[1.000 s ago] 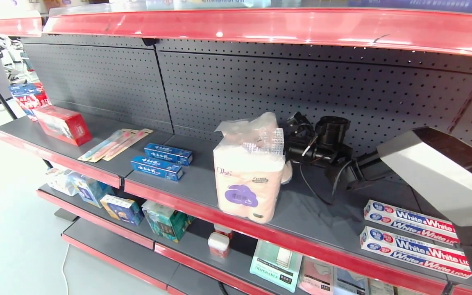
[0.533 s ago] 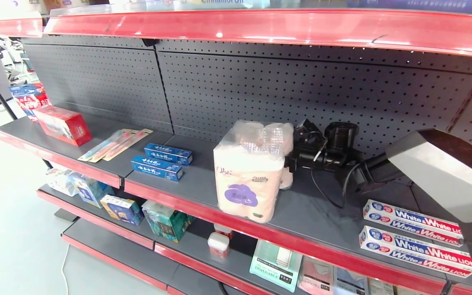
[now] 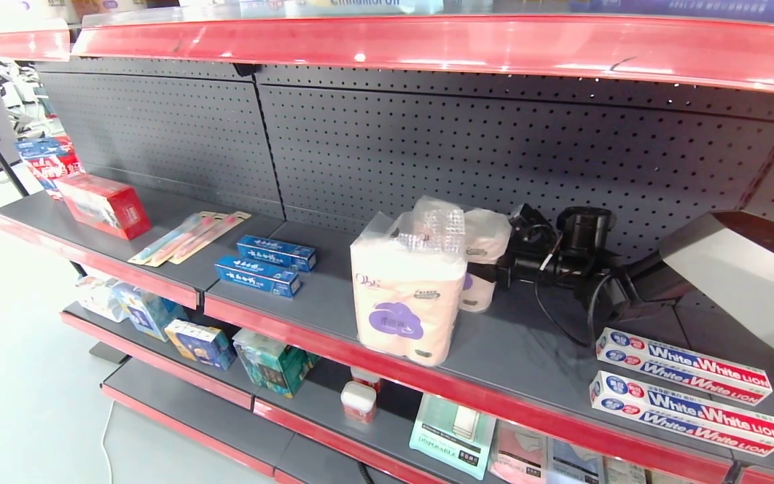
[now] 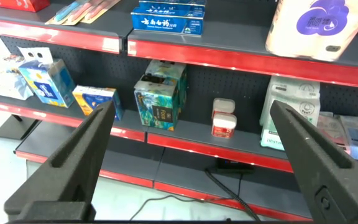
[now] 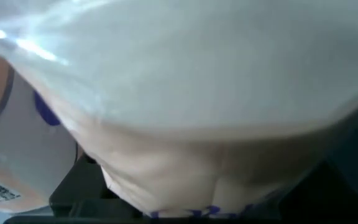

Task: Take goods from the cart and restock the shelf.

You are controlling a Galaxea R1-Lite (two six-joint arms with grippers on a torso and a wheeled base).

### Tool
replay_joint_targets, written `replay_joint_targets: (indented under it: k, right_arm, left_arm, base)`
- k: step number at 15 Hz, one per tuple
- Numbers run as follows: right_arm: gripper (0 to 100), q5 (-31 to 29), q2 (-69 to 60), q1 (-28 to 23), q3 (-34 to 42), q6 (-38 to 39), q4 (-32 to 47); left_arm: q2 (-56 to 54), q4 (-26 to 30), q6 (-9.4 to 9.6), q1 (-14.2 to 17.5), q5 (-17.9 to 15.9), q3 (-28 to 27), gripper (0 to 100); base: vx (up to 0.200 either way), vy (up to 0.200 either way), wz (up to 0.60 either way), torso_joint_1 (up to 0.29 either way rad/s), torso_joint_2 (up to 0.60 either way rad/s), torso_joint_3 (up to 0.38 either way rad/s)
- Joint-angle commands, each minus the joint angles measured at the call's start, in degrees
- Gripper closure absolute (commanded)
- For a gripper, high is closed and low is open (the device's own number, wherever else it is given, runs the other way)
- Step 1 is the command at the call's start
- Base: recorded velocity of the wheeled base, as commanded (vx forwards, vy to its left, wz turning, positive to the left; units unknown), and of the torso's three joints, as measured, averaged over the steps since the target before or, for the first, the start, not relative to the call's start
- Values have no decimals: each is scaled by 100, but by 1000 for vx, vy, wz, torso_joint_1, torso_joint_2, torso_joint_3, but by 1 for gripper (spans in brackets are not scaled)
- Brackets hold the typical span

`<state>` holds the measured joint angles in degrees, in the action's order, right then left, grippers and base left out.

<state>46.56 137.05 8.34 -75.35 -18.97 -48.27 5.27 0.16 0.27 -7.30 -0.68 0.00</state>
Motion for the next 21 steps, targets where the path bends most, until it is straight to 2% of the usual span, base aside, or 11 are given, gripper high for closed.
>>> replay_joint_targets:
  k: [1, 3, 15, 20, 21]
  right_arm:
    - [100, 187, -29, 1, 73, -28, 2]
    - [100, 468, -46, 10, 143, -213, 2]
    - [100, 407, -11, 405, 38, -221, 2]
    - [100, 64, -3, 414, -6, -204, 20]
    - [100, -200, 6, 414, 3, -169, 20]
  left_arm:
    - [9, 2, 0, 1, -2, 0, 0]
    - [9, 2, 0, 1, -2, 0, 0]
    - [9, 2, 0, 1, -2, 0, 0]
    - [9, 2, 0, 1, -2, 0, 0]
    - [9, -7, 0, 1, -2, 0, 0]
  base:
    - [0, 0, 0, 0, 0, 0]
    - [0, 0, 0, 0, 0, 0]
    - [0, 0, 0, 0, 0, 0]
    - [0, 0, 0, 0, 0, 0]
    - [0, 0, 0, 0, 0, 0]
